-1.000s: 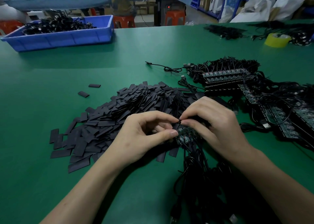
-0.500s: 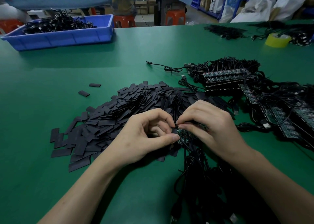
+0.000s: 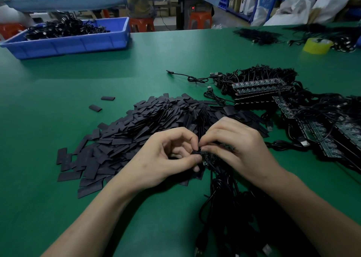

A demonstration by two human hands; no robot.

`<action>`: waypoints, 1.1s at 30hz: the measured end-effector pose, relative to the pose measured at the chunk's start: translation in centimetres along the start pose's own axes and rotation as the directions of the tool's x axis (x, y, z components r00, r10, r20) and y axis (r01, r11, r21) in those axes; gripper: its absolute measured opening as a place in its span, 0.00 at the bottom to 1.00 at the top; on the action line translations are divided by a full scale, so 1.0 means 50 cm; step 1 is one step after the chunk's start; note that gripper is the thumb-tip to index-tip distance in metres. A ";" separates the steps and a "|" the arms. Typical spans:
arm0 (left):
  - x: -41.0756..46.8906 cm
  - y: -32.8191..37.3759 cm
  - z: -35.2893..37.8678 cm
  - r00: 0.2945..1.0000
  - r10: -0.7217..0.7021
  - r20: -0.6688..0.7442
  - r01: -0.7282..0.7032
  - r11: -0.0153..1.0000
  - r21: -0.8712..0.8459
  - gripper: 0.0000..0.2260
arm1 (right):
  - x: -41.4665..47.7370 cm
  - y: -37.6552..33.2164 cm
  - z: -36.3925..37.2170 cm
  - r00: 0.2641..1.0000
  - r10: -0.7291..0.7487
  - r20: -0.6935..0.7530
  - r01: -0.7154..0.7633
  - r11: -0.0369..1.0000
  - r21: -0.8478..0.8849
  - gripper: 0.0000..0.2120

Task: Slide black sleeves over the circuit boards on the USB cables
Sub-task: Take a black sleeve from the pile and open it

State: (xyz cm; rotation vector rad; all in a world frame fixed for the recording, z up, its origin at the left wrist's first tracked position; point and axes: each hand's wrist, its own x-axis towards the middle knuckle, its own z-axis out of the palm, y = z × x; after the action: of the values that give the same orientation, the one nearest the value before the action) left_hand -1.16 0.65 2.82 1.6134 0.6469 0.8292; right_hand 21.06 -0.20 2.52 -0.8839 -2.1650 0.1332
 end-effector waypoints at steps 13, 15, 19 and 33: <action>0.000 -0.004 0.000 0.997 0.029 -0.067 -0.026 0.999 0.048 0.07 | 0.000 0.004 -0.003 0.999 -0.003 -0.036 0.003 1.000 -0.007 0.04; -0.001 -0.006 -0.002 0.998 0.017 -0.067 -0.013 0.998 0.056 0.07 | -0.001 0.003 -0.002 1.000 -0.007 -0.030 0.007 1.000 -0.003 0.04; -0.002 -0.005 -0.003 0.999 -0.005 -0.051 0.009 0.998 0.064 0.07 | 0.000 0.001 0.000 1.000 -0.014 -0.017 0.014 0.999 -0.032 0.04; -0.001 -0.004 0.007 0.996 -0.066 -0.053 0.069 0.996 0.049 0.11 | 0.001 -0.003 0.007 1.000 -0.008 0.021 0.008 1.000 -0.014 0.05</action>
State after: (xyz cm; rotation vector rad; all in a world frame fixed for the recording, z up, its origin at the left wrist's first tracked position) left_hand -0.90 0.46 2.59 1.6112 0.7609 0.8125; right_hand 20.72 -0.21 2.37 -0.8854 -2.1916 0.1237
